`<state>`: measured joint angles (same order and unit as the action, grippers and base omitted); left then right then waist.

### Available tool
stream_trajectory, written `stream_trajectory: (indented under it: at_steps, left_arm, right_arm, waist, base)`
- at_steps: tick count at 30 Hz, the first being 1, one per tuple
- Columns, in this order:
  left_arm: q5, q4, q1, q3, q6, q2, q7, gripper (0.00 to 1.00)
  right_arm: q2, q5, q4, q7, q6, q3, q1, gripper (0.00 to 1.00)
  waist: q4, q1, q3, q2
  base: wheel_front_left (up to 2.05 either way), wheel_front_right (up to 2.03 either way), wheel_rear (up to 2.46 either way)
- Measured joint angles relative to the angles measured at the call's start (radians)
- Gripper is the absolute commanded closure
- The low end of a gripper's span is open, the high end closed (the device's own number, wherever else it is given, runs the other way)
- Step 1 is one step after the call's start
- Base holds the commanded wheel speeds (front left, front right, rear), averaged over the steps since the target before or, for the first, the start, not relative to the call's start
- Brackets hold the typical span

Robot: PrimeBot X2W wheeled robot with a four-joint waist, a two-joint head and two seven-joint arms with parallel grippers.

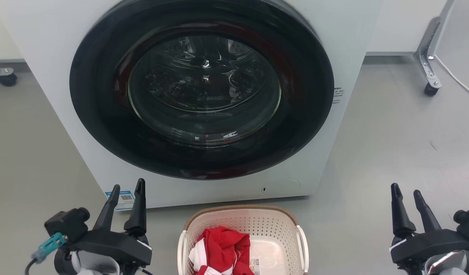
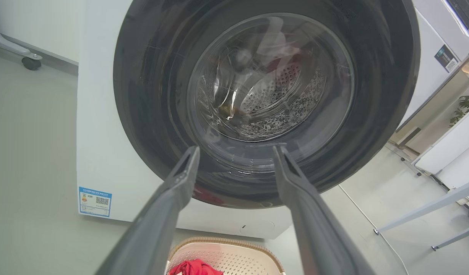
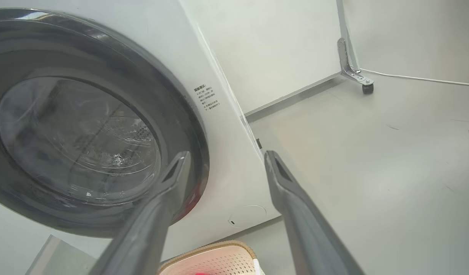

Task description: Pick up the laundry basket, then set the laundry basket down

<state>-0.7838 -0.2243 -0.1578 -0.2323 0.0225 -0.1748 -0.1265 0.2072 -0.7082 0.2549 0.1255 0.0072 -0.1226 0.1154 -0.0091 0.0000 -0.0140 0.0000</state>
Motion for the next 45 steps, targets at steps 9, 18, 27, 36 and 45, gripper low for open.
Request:
stream_trajectory:
  at_steps: [9,18,27,36,45]
  left_arm:
    - [0.125,0.015,0.001,-0.019,0.031,-0.011,-0.034,0.0]
    - [0.235,0.024,0.025,-0.029,0.058,-0.011,-0.066,0.0]
    - [0.326,0.033,0.042,-0.04,0.083,-0.009,-0.098,0.0]
    - [0.418,0.034,0.041,-0.057,0.101,-0.01,-0.123,0.0]
    - [0.418,0.022,0.042,-0.048,0.101,-0.002,-0.122,0.0]
  right_arm:
    - [0.025,0.162,-0.005,0.035,-0.03,-0.049,0.002,0.0]
    - [0.032,0.283,-0.001,0.066,-0.053,-0.079,0.001,0.0]
    - [0.036,0.391,0.009,0.099,-0.075,-0.097,0.0,0.0]
    - [0.041,0.463,0.021,0.124,-0.086,-0.107,0.0,0.0]
    - [0.041,0.461,0.034,0.124,-0.081,-0.101,0.0,0.0]
  waist:
    - [-0.001,0.0,0.0,0.0]
    - [-0.004,0.0,0.002,0.0]
    - [-0.007,0.0001,-0.004,0.0]
    - [-0.008,0.0,-0.01,0.0]
    - [-0.007,0.0,-0.011,0.0]
  base:
    - [0.0,0.0,0.0]
    - [0.0,0.0,0.0]
    - [0.0,0.0,0.0]
    - [0.0,0.0,0.0]
    - [0.0,0.0,0.0]
